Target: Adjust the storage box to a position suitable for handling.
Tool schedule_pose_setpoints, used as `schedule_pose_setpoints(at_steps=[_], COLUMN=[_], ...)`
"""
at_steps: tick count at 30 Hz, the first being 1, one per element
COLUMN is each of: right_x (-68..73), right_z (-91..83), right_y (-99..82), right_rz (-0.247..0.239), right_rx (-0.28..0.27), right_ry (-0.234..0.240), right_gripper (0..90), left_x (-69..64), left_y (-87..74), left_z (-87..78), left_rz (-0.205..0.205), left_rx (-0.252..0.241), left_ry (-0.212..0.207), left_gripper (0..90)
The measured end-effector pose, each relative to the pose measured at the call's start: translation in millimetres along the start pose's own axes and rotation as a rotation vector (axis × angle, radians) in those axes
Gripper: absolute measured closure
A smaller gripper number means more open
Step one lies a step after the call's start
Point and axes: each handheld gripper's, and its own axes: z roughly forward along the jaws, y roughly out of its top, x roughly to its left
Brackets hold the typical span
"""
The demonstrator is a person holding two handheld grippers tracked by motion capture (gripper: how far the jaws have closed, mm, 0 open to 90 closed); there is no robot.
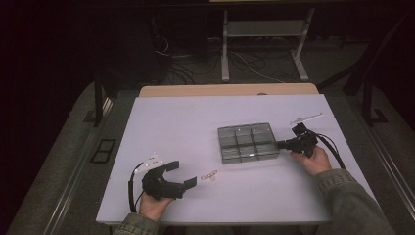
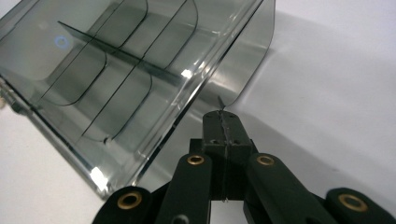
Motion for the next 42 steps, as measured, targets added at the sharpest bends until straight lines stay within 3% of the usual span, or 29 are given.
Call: schedule_pose_setpoints(at_steps=[23,42], right_x=[26.4,36.4], right_z=[5.2,10.3], right_y=[-8.4,-9.1], right_rz=[0.016,-0.009], right_rx=[-0.059,-0.073], right_ry=[0.023,0.056], right_gripper=[89.5,89.4], left_x=[2.0,3.1], left_y=[0.9,0.5], left_z=[-0.5,-1.4], left_rz=[-0.008,-0.022], left_rx=[-0.01,-0.018], left_ry=[0.002,-0.004], left_gripper=[0.0,0.0])
